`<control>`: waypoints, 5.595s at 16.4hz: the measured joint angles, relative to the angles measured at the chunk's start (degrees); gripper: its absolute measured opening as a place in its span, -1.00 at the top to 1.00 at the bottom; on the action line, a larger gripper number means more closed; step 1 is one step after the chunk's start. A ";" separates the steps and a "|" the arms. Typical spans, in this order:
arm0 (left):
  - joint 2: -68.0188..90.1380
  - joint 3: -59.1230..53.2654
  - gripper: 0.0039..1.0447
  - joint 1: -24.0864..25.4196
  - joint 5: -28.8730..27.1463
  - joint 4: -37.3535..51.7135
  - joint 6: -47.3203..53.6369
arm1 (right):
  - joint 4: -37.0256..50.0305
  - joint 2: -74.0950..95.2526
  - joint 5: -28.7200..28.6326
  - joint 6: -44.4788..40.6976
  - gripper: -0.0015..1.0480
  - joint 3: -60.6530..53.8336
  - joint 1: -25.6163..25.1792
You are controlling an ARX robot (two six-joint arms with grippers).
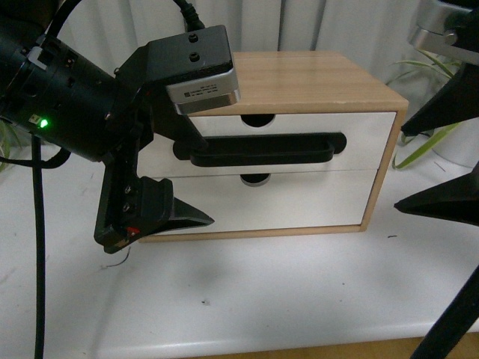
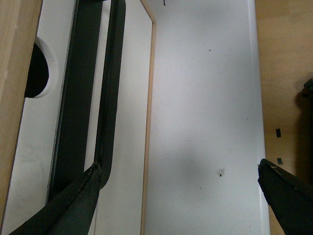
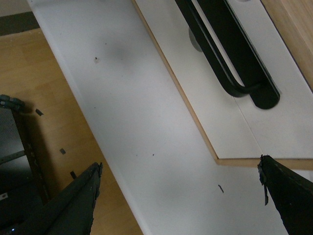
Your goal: Pull drawer
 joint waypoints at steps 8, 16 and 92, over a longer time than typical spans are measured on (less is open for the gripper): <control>4.22 2.97 -0.88 -1.22 -2.84 -0.39 1.03 | 0.52 9.44 0.90 -0.09 -0.88 8.98 3.19; 8.79 7.06 -0.88 -1.55 -6.54 -0.02 2.84 | 0.20 12.74 -1.29 1.18 -0.88 12.17 3.78; -87.84 -66.27 0.97 16.90 -27.82 31.30 -63.28 | 34.95 -79.71 28.63 56.50 0.96 -60.39 -7.34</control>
